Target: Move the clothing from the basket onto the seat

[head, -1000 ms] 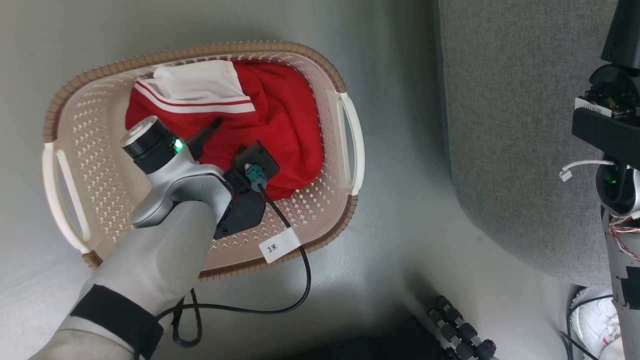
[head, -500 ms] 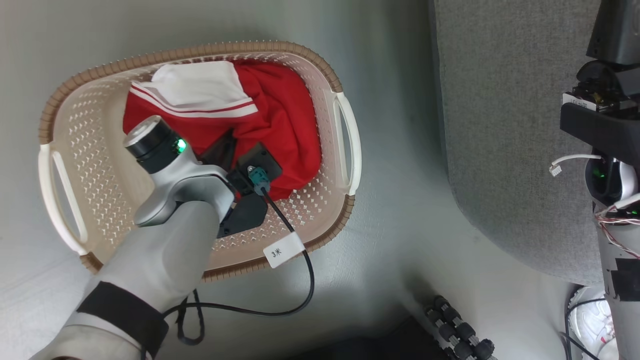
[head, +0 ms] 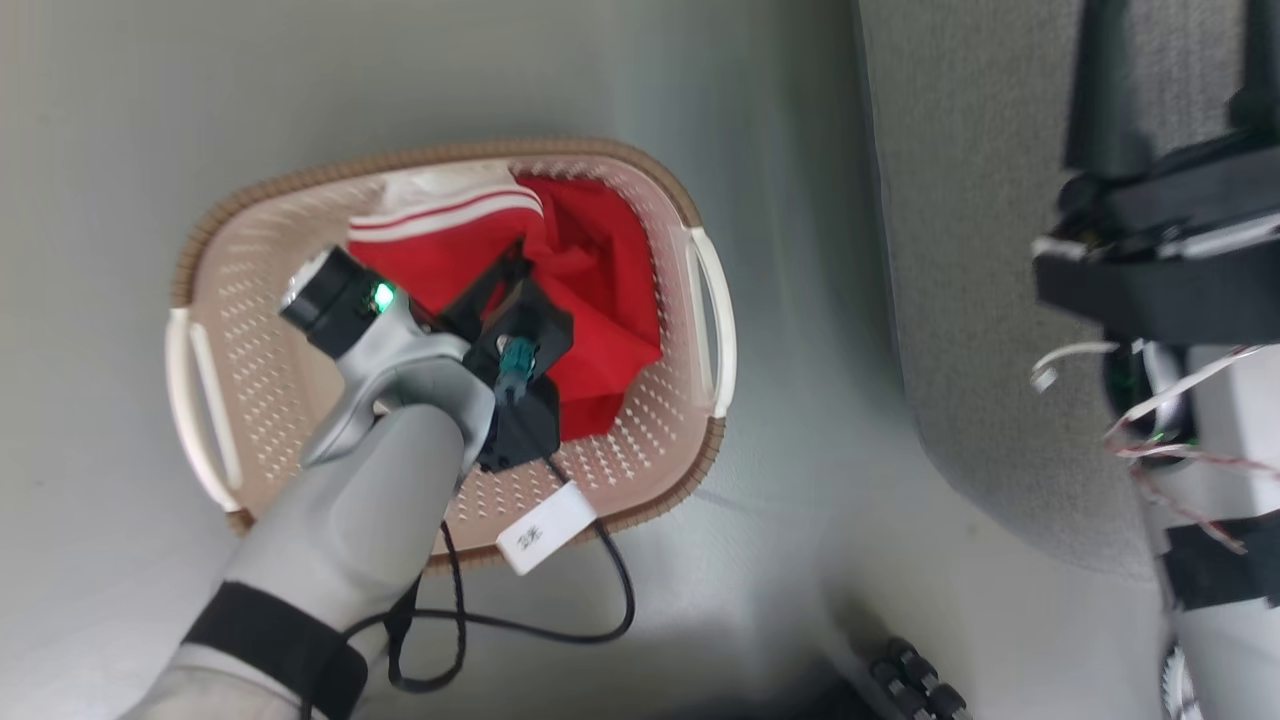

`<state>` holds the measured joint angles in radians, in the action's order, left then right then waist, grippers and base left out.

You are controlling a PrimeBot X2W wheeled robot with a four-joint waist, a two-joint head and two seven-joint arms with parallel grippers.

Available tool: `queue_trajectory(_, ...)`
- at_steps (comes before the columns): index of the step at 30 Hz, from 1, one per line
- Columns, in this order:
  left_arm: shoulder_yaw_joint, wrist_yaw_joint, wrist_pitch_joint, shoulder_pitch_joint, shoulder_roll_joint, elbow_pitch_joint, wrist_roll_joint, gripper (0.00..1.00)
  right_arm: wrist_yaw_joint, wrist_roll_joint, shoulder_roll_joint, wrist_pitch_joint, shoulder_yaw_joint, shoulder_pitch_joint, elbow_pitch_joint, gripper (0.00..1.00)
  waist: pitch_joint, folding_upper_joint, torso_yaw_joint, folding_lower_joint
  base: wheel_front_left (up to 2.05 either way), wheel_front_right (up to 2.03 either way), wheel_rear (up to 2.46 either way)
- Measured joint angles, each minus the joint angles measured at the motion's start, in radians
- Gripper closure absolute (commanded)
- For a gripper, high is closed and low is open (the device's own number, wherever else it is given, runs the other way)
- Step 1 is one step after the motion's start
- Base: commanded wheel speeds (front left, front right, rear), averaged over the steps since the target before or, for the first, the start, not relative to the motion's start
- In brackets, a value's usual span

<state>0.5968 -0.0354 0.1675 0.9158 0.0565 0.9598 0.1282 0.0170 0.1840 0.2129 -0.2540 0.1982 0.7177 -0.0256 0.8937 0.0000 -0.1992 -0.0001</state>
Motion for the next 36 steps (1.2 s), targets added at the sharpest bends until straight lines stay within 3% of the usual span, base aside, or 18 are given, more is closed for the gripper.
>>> queue_trajectory(11,-0.09,0.047,0.075,-0.082,-0.011,-0.082,-0.18,1.0,-0.011,0.0,-0.022,-0.003,0.026,-0.099,0.123,0.0,-0.149,0.0,0.054,-0.0001,0.0,0.0,0.0)
queue_trajectory(17,-0.102,0.089,0.082,-0.088,-0.013,-0.154,-0.226,1.0,-0.017,0.0,-0.026,-0.003,0.028,-0.141,0.167,0.0,-0.231,0.0,0.081,-0.0001,0.0,0.0,0.0)
queue_trajectory(27,-0.13,0.125,0.082,-0.12,-0.015,-0.293,-0.309,1.0,-0.03,0.002,-0.039,-0.003,0.036,-0.193,0.231,0.0,-0.373,-0.0001,0.113,-0.0001,0.0,0.0,0.0)
queue_trajectory(36,-0.156,0.133,0.082,-0.127,-0.017,-0.374,-0.361,1.0,-0.053,0.002,-0.048,-0.003,0.05,-0.231,0.271,0.0,-0.501,-0.0001,0.125,0.0,0.0,0.0,0.0)
